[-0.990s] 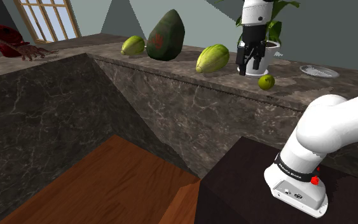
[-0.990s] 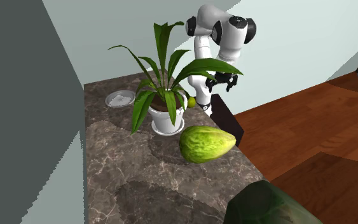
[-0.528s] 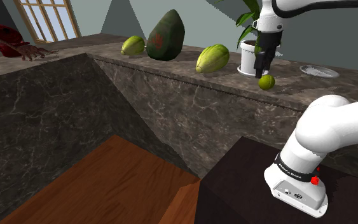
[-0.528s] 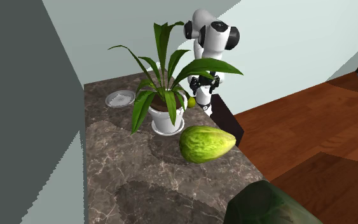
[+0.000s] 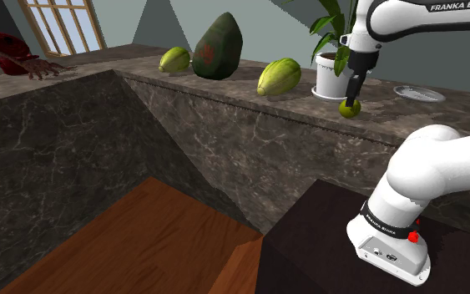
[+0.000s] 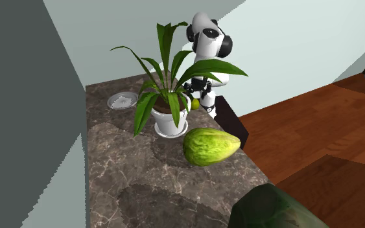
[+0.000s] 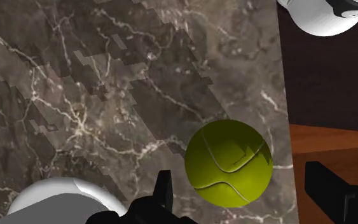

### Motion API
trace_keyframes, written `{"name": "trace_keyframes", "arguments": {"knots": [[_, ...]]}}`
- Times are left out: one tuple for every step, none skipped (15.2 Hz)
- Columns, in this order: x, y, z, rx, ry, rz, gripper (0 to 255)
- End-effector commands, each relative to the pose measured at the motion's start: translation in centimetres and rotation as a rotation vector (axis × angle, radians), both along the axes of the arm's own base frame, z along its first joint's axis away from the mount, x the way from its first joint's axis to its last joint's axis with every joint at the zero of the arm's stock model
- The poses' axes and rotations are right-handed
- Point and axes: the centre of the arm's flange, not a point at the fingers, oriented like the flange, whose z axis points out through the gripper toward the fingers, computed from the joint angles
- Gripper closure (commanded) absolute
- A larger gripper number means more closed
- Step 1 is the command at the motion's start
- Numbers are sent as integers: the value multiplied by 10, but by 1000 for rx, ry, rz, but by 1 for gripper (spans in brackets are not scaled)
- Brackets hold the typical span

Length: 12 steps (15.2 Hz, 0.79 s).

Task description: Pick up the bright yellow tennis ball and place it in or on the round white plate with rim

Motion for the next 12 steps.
{"name": "trace_keyframes", "arguments": {"knots": [[-1,-2,-11,-1,-1,2,0],[-1,-2,-16,-1,-1,2,0],[-1,-3,-22,-1,-1,2,0],[-1,-3,-25,-1,-1,2,0],[-1,-3,-25,-1,-1,2,0],[-1,-3,-25,-1,-1,2,0],[-1,-3,-25,-1,-1,2,0],[-1,-3,-25,-1,-1,2,0],[-1,-3,-25,-1,-1,2,0],[-1,-3,-25,-1,-1,2,0],[-1,-3,-25,-1,0,2,0],[-1,-3,-25,-1,0,2,255]]}}
